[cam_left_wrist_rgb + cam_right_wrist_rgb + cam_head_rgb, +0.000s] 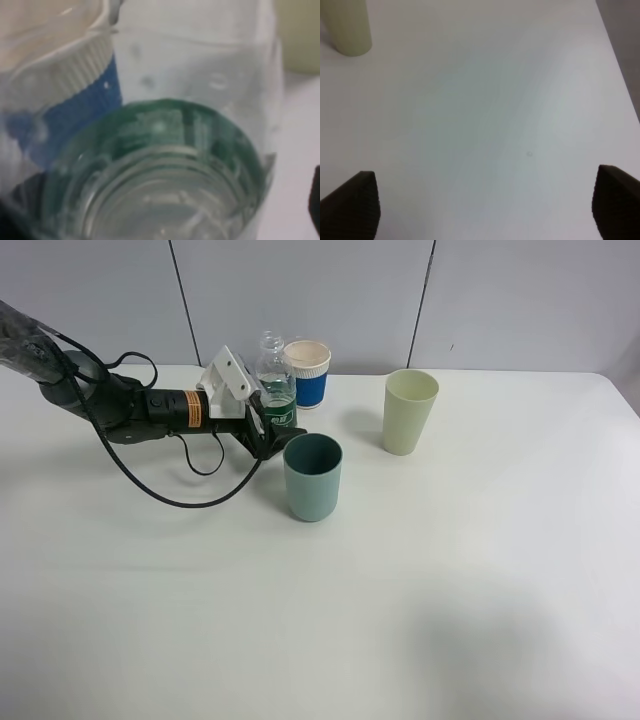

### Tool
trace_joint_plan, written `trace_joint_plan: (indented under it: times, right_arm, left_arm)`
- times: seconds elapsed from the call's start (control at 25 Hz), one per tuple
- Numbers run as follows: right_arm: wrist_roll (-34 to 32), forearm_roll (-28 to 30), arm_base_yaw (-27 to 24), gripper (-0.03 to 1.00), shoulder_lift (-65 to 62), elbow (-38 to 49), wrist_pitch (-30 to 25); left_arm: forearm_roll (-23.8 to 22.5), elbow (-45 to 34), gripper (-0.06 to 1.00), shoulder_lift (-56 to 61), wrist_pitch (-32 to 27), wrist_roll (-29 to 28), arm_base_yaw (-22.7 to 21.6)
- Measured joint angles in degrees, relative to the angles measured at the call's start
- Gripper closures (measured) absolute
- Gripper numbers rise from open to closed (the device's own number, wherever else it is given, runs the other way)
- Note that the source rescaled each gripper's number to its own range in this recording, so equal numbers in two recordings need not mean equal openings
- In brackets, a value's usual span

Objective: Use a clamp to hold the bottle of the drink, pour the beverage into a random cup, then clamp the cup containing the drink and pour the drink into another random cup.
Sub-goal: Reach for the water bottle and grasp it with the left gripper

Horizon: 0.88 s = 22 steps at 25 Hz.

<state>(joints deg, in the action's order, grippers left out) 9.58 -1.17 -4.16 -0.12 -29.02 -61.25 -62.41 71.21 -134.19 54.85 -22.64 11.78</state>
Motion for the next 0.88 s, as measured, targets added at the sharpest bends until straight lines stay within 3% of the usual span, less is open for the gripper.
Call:
trace_joint_plan:
  times: [0.08, 0.16, 0.2, 0.32, 0.36, 0.88]
  right_arm:
    - [0.0, 0.0, 0.0, 0.42, 0.0, 0.0, 0.0]
    - [0.0, 0.0, 0.0, 0.42, 0.0, 0.0, 0.0]
    - [0.0, 0.0, 0.0, 0.42, 0.0, 0.0, 0.0]
    - [0.0, 0.0, 0.0, 0.42, 0.0, 0.0, 0.0]
    - [0.0, 0.0, 0.0, 0.42, 0.0, 0.0, 0.0]
    - [0.0, 0.0, 0.0, 0.42, 0.0, 0.0, 0.0]
  left_arm:
    - [0.1, 0.0, -0.04, 0.0, 0.0, 0.0, 0.1]
    - [0.2, 0.0, 0.09, 0.0, 0.0, -0.1, 0.1]
    - [0.3, 0.0, 0.25, 0.0, 0.0, -0.4, 0.1]
    - [1.8, 0.0, 0.91, 0.0, -0.2, -1.8, 0.2]
    - [2.3, 0.0, 0.94, 0.0, -0.3, -2.1, 0.2]
    - [5.6, -0.8, 0.94, 1.6, -4.3, -3.1, 0.3]
